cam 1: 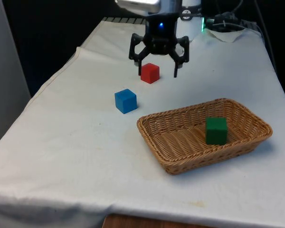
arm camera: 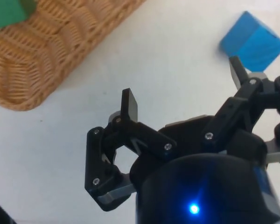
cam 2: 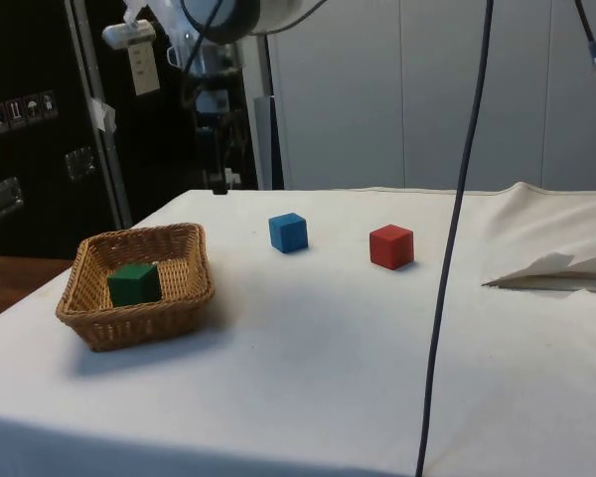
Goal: Pick up exactly two blocks and place them into the basket.
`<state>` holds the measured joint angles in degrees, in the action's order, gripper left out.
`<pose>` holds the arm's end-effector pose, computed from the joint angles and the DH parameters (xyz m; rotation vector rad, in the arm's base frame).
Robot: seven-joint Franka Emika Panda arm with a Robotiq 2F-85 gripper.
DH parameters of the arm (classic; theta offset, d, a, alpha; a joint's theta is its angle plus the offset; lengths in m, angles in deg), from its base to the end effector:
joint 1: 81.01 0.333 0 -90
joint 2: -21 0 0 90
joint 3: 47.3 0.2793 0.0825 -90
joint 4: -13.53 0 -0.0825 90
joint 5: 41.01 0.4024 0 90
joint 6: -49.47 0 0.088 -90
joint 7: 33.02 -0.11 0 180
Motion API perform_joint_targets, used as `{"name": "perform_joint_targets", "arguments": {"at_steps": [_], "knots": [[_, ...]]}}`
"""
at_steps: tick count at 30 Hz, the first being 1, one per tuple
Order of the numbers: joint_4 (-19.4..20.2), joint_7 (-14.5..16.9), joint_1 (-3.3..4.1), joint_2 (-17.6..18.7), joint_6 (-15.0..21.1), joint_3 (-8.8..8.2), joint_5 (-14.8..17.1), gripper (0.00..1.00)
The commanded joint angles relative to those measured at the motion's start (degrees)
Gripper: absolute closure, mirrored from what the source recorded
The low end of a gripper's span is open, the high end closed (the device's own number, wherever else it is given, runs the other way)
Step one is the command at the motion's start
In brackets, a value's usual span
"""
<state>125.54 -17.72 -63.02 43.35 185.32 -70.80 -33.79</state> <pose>0.6194 -0.0536 0.2490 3.0643 0.1766 0.0780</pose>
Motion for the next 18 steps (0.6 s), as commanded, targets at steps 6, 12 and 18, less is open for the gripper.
{"name": "perform_joint_targets", "arguments": {"at_steps": [6, 12, 18], "knots": [[0.52, 2.41, -0.46, 1.49, 0.46, -1.6, 0.23, 0.0], [1.09, 3.44, -0.4, 2.41, 0.69, -2.98, 0.29, 0.0], [2.35, 6.76, -1.6, 3.27, 2.46, -4.35, 1.49, 0.0]]}}
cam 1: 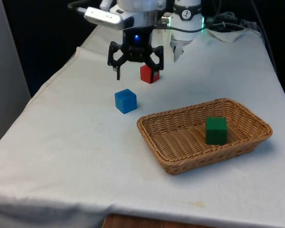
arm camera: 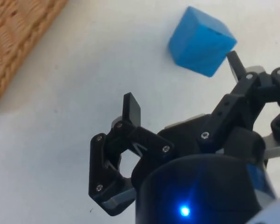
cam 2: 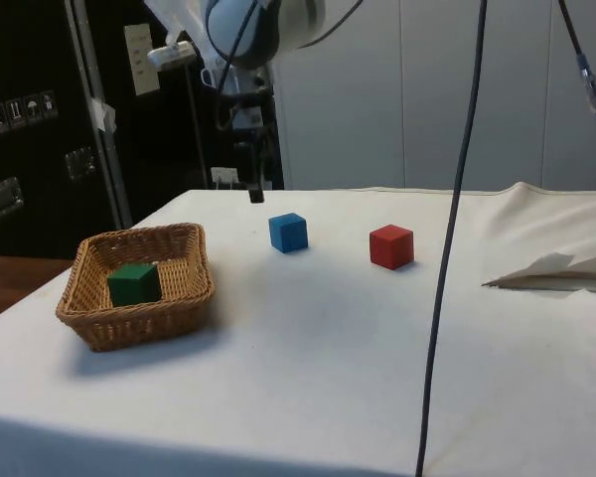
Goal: Pick up exactly two blocks and place them into the basket.
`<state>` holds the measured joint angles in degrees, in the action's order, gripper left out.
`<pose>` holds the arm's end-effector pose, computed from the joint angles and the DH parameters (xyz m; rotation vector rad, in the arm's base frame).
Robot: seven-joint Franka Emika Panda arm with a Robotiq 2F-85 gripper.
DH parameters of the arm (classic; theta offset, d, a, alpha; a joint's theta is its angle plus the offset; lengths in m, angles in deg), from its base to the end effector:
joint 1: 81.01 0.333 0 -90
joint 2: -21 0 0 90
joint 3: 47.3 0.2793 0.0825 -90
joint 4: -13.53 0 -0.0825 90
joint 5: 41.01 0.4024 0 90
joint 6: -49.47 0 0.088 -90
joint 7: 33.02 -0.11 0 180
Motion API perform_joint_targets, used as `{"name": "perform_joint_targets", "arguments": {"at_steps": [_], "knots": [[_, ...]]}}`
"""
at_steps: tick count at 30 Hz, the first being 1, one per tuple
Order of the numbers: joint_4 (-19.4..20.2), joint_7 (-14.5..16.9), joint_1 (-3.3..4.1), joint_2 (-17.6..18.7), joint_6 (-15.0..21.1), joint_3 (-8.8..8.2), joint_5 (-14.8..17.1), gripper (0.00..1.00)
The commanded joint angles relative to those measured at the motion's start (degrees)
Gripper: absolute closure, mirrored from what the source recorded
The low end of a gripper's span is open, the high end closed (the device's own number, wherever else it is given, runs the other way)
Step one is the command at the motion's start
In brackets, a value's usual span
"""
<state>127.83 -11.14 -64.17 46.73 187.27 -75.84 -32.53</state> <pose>0.5959 -0.1219 0.2119 3.0264 0.1705 -0.0136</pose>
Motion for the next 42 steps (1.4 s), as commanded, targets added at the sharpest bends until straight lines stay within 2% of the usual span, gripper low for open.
{"name": "perform_joint_targets", "arguments": {"at_steps": [1, 2, 3, 4, 5, 10, 11, 12, 13, 17, 18, 19, 21, 27, 33, 35, 36, 42], "knots": [[0.11, 1.09, -0.74, 0.23, 0.69, 0.17, 0.74, 0.0], [0.11, 1.55, -0.8, 0.46, 0.74, -0.06, 0.97, 0.0], [0.0, 1.03, -0.23, 0.46, 0.23, -0.52, 0.57, 0.0], [0.11, 2.01, -0.86, 0.63, 0.8, -0.34, 1.26, 0.0], [0.11, 2.52, -0.97, 0.86, 0.86, -0.57, 1.55, 0.0], [-0.29, 4.24, -1.09, 1.95, 0.74, -1.83, 3.38, 0.0], [-0.17, 3.9, -0.63, 1.89, 0.69, -2.29, 2.92, 0.0], [-0.29, 4.58, -1.2, 1.95, 0.74, -2.01, 3.55, 0.0], [-0.23, 4.87, -1.32, 2.01, 0.74, -2.12, 3.67, 0.0], [-0.06, 5.96, -1.32, 2.29, 0.8, -3.04, 4.18, 0.0], [-0.11, 5.5, -0.97, 2.29, 0.63, -3.27, 3.84, 0.0], [-0.06, 5.96, -1.38, 2.46, 0.92, -3.15, 4.3, 0.0], [-0.11, 5.61, -1.49, 3.15, 1.15, -3.27, 4.64, 0.0], [-0.29, 4.76, -1.2, 4.35, 1.26, -3.72, 5.44, 0.0], [-0.69, 2.81, -1.49, 5.16, 1.26, -3.44, 6.88, 0.0], [-0.52, 2.75, -1.15, 5.1, 1.43, -3.72, 6.59, 0.0], [-0.86, 2.75, -1.43, 5.16, 1.09, -3.5, 7.16, 0.0], [-1.43, 3.78, -1.6, 5.16, 1.15, -3.15, 7.62, 0.0]]}}
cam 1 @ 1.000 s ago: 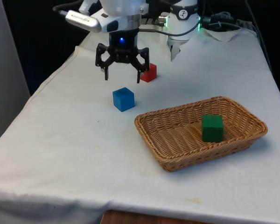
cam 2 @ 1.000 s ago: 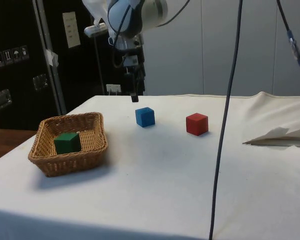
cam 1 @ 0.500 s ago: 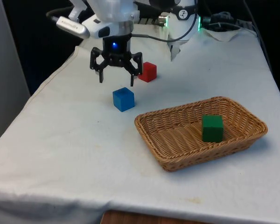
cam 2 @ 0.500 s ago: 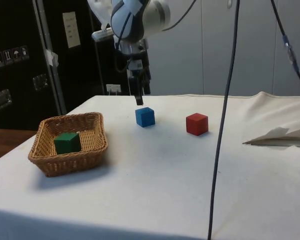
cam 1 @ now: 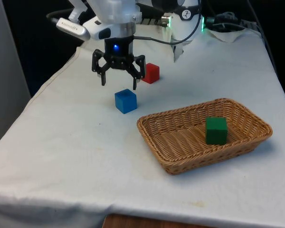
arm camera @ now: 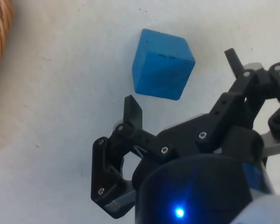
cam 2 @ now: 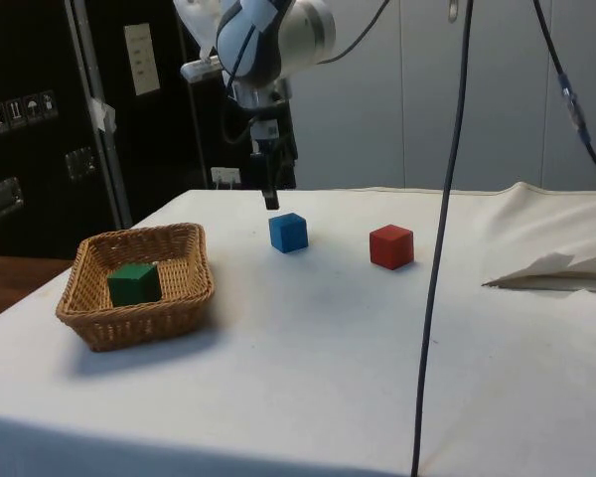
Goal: Pick up exactly two blocks and place them into the basket.
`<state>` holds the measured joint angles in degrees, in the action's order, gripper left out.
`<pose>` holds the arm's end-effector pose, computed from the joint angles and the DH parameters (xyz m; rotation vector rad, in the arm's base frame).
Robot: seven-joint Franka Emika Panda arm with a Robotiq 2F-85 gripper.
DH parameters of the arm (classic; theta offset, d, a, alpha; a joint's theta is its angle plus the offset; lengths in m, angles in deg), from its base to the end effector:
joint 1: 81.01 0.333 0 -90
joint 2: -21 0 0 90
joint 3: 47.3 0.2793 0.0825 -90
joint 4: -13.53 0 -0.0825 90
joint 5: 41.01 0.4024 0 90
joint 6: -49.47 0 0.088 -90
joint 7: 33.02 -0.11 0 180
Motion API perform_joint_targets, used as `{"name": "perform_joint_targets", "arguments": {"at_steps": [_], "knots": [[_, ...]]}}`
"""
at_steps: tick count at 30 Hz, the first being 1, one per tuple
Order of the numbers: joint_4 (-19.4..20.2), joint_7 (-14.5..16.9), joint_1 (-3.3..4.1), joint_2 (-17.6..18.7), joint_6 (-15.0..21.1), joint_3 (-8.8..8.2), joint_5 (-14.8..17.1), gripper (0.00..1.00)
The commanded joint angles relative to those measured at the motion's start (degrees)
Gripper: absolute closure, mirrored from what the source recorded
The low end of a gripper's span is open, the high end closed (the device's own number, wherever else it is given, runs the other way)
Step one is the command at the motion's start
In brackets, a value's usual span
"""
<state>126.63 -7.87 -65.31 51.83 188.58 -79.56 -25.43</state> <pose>0.5846 -0.1739 0.1850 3.0426 0.0147 -0.0271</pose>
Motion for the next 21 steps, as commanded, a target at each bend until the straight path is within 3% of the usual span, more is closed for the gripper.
{"name": "perform_joint_targets", "arguments": {"at_steps": [1, 2, 3, 12, 21], "knots": [[-0.29, 0.92, -0.57, 0.06, -0.11, 0.63, 0.63, 0.0], [-0.06, 0.29, 0.0, 0.0, 0.0, 0.0, 0.06, 0.0], [-0.29, 1.15, -0.57, 0.06, -0.06, 0.63, 0.8, 0.0], [-0.06, -0.06, -0.11, 0.4, 0.0, 0.0, 2.23, 0.0], [-0.11, -4.24, -0.17, 1.03, -0.06, 0.11, 2.69, 0.0]]}}
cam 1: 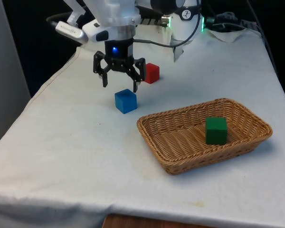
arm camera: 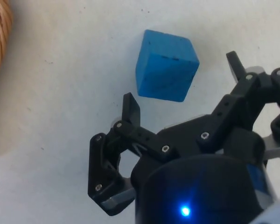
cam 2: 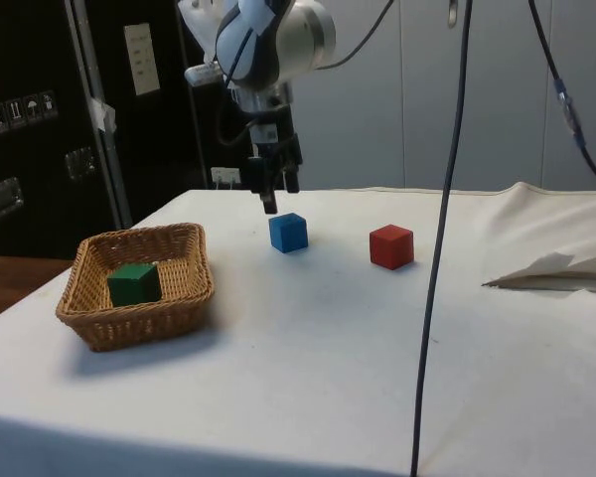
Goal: Pick up exactly two blocks and place them into the basket.
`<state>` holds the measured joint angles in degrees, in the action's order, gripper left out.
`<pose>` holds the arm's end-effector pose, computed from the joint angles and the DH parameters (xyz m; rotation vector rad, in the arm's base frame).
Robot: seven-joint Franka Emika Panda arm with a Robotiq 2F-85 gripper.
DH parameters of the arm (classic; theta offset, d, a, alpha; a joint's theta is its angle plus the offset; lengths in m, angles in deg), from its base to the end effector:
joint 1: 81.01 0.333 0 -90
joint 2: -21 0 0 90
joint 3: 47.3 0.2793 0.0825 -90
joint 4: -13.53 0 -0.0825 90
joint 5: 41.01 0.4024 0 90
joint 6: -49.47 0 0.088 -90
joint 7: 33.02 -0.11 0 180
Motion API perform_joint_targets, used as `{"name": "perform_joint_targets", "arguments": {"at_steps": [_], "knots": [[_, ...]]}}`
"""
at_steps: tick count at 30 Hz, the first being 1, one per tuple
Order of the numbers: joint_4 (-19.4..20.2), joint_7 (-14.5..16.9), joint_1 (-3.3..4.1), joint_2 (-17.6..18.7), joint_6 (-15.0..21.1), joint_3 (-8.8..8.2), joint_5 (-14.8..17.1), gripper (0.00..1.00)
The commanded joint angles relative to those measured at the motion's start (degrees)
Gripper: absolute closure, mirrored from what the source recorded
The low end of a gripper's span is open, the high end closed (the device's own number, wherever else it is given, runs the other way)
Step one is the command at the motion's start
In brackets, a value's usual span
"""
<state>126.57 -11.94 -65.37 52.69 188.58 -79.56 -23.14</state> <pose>0.5827 -0.1749 0.1777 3.0579 -0.1400 -0.0244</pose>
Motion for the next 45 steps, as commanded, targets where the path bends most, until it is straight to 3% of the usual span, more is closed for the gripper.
{"name": "perform_joint_targets", "arguments": {"at_steps": [1, 24, 41, 42, 45], "knots": [[-0.06, -0.69, -0.11, 0.23, 0.0, 0.11, 0.46, 0.0], [0.06, -10.31, 0.06, 1.26, 0.0, 0.06, 0.06, 0.0], [0.0, -16.67, -0.11, 1.78, -0.46, 0.69, 2.52, 0.0], [0.06, -16.62, 0.17, 1.66, -0.52, 0.29, 1.95, 0.0], [-0.11, -17.42, -0.11, 2.18, -0.46, 0.63, 3.72, 0.0]]}}
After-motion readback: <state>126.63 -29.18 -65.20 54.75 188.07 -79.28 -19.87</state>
